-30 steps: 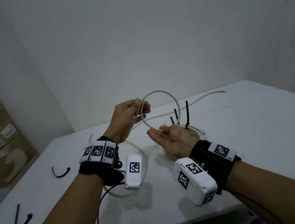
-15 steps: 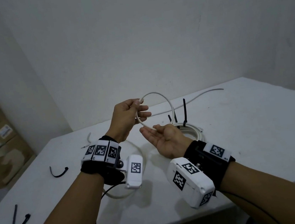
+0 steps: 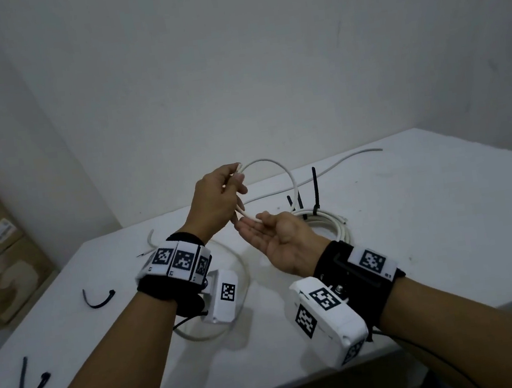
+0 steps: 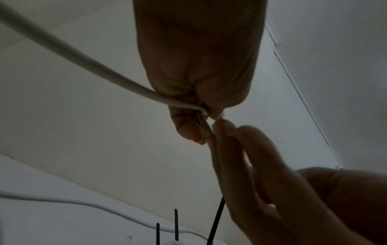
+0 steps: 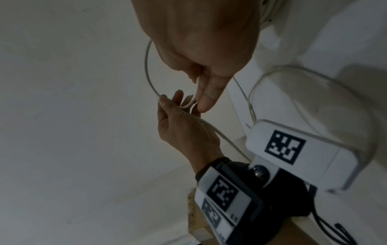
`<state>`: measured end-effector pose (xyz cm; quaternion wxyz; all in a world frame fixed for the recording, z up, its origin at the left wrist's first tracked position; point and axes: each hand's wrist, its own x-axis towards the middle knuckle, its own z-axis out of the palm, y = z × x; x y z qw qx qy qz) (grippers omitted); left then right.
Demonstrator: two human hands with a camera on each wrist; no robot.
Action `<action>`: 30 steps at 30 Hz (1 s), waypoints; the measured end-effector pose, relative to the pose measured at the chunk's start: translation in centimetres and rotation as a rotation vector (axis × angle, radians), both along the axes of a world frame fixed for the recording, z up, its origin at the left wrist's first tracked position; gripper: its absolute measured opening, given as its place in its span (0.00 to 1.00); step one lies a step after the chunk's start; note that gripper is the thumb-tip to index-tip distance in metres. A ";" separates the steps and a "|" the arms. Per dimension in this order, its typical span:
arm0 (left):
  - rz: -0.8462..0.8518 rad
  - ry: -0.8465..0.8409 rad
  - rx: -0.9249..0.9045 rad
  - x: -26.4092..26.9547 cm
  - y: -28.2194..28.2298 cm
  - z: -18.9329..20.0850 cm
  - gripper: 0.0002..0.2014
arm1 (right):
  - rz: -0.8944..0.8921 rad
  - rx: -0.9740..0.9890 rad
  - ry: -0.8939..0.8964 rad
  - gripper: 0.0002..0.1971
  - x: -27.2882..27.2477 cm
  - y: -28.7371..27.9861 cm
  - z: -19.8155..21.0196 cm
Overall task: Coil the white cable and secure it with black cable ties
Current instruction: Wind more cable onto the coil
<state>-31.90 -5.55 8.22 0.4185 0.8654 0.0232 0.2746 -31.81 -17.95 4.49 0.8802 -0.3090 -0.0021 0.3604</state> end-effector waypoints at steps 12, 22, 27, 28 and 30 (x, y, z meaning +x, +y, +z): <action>-0.046 0.046 -0.373 -0.2 -0.5 0.3 0.13 | -0.003 -0.036 -0.025 0.10 -0.9 0.8 -1.0; -0.097 0.079 -0.426 -0.5 -0.9 0.4 0.15 | -0.015 0.049 -0.008 0.12 -0.8 0.2 -0.5; -0.102 0.075 -0.425 -0.5 -1.2 0.6 0.15 | -0.021 0.067 -0.016 0.14 -0.7 0.0 -0.3; -0.097 0.066 -0.420 -0.5 -1.3 0.7 0.14 | -0.023 0.072 -0.015 0.13 -0.7 0.0 -0.3; -0.082 0.026 -0.429 -0.3 -1.3 0.7 0.13 | -0.018 0.067 -0.030 0.10 -0.9 0.1 -0.3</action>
